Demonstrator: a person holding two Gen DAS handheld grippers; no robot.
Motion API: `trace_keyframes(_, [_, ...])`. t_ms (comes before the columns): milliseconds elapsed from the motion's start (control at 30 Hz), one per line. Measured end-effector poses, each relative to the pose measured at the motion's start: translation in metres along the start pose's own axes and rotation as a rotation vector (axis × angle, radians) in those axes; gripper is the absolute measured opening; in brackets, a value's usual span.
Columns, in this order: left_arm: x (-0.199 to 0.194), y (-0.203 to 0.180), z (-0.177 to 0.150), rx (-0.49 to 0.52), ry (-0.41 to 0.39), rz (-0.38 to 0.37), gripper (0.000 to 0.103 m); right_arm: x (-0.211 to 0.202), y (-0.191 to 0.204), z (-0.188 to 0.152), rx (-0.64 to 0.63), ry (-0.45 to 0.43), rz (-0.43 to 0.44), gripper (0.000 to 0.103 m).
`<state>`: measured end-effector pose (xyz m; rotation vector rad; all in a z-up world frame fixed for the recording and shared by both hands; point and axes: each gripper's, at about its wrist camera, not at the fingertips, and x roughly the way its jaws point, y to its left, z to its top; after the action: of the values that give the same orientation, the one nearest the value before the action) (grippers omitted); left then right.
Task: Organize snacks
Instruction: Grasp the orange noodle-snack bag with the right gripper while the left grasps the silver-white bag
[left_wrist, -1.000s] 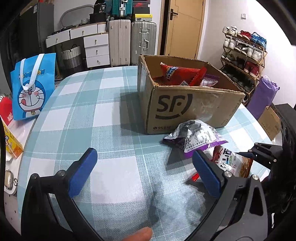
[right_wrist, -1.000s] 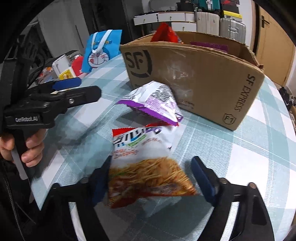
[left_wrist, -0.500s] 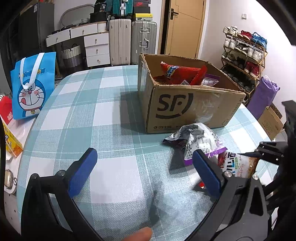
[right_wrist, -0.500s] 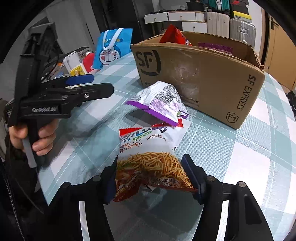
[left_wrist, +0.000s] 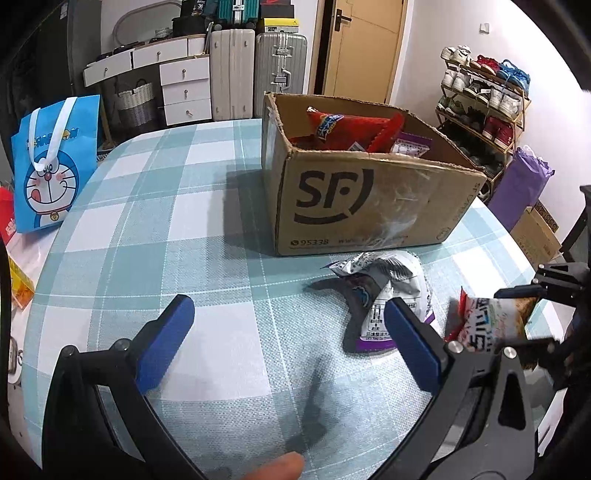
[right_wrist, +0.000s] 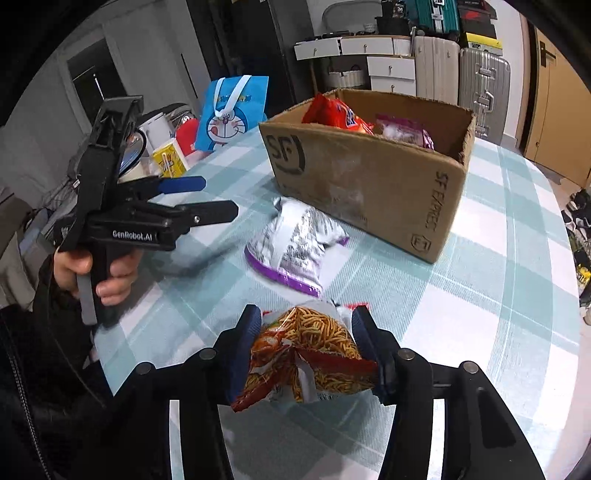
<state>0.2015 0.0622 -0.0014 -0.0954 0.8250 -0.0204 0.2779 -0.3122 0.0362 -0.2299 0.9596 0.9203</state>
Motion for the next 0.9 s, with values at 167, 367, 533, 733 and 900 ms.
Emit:
trace_keyframes(167, [0.005, -0.007, -0.001, 0.010, 0.012, -0.011, 0.102, 0.010, 0.003, -0.011, -0.031, 0.063, -0.011, 0.059])
trace_keyframes(367, [0.012, -0.016, 0.002, 0.013, 0.027, -0.038, 0.102, 0.029, 0.003, -0.012, -0.024, 0.094, -0.007, 0.062])
trace_keyframes(533, [0.013, -0.026, 0.006, 0.024, 0.026, -0.051, 0.102, 0.023, 0.000, -0.012, -0.029, 0.061, -0.021, 0.055])
trace_keyframes(733, [0.018, -0.046, 0.006, 0.044, 0.024, -0.069, 0.102, -0.009, -0.020, -0.010, 0.028, -0.026, -0.053, 0.054])
trace_keyframes(900, [0.029, -0.064, 0.007, 0.094, 0.050, -0.089, 0.102, -0.023, -0.042, -0.006, 0.113, -0.084, -0.106, 0.054])
